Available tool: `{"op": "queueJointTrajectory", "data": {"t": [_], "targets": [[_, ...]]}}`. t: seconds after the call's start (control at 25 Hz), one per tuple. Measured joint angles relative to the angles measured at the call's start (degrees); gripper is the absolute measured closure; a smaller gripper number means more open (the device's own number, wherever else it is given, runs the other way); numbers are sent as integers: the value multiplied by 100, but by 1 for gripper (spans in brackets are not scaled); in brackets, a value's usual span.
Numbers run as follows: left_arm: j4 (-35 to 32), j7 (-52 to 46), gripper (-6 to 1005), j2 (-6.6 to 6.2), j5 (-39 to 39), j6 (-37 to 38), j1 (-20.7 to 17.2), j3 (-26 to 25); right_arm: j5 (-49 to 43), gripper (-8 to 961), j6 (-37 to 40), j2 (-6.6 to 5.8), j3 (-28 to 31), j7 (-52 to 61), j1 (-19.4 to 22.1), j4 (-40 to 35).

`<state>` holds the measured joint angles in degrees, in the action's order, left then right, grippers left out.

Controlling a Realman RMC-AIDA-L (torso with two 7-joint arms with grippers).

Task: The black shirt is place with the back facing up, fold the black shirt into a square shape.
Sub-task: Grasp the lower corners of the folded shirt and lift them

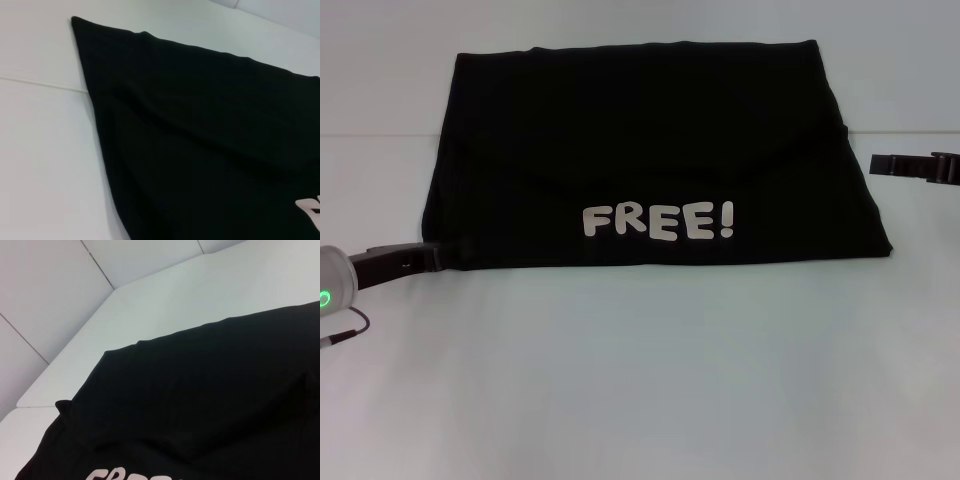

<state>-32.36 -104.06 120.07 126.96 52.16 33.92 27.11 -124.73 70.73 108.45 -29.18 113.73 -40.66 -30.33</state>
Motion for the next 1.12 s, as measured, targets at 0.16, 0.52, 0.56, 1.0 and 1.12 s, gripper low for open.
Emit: {"op": "queueJointTrajectory", "data": {"t": [0.16,0.52,0.56,1.0,1.12], "targets": [[-8,0,394,-4,50,-122,4,74,8,394,1,-4,0,0,5,0],[-46,0,914,5,80,-233,4,253,10,394,55,-15,5,9,67,-41],[-52,0,928,5,81,-227,5,265,11,394,57,-15,8,19,83,-64],[-475,-64,998,-46,77,327,-159,31,-738,399,-43,-49,-44,182,191,-146],[-503,-66,998,-61,80,427,-152,-46,-973,400,-251,17,-47,204,191,-111]]}}
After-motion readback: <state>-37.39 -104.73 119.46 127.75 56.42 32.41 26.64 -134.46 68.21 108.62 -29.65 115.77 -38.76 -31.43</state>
